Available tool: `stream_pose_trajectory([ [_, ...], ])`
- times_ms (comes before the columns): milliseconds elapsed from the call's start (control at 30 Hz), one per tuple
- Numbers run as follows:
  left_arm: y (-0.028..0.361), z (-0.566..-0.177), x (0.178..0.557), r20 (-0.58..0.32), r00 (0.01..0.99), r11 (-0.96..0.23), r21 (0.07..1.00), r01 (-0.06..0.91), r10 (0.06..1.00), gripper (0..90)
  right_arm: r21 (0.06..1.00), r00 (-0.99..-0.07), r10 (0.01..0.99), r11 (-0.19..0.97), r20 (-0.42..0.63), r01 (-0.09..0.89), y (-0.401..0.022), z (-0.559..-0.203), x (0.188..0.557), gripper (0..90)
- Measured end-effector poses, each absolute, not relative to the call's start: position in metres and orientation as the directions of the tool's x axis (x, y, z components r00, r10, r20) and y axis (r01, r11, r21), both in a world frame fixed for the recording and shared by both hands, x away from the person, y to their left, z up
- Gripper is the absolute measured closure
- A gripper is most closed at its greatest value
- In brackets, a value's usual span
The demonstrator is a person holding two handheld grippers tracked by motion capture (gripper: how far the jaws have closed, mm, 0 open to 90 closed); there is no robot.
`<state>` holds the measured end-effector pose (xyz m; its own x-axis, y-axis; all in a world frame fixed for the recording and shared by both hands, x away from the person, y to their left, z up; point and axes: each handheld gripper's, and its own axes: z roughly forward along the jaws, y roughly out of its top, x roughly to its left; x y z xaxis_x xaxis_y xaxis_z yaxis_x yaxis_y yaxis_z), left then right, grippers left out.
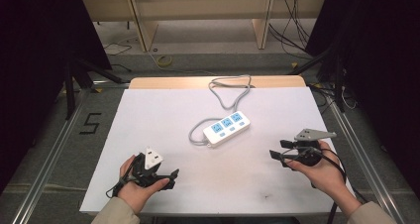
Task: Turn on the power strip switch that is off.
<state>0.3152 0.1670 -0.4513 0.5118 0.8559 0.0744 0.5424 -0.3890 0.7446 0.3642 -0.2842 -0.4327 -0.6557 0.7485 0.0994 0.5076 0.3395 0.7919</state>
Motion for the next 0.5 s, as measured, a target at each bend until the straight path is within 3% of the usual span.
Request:
stream_pose_trajectory([
  [500, 0.165, -0.452, 0.316, 0.07, 0.526, -0.395, 0.746, 0.536, 0.848, 11.2, 0.812, -0.65, 0.754, 0.32, 0.093, 0.488, -0.295, -0.437, 0.348, 34.8],
])
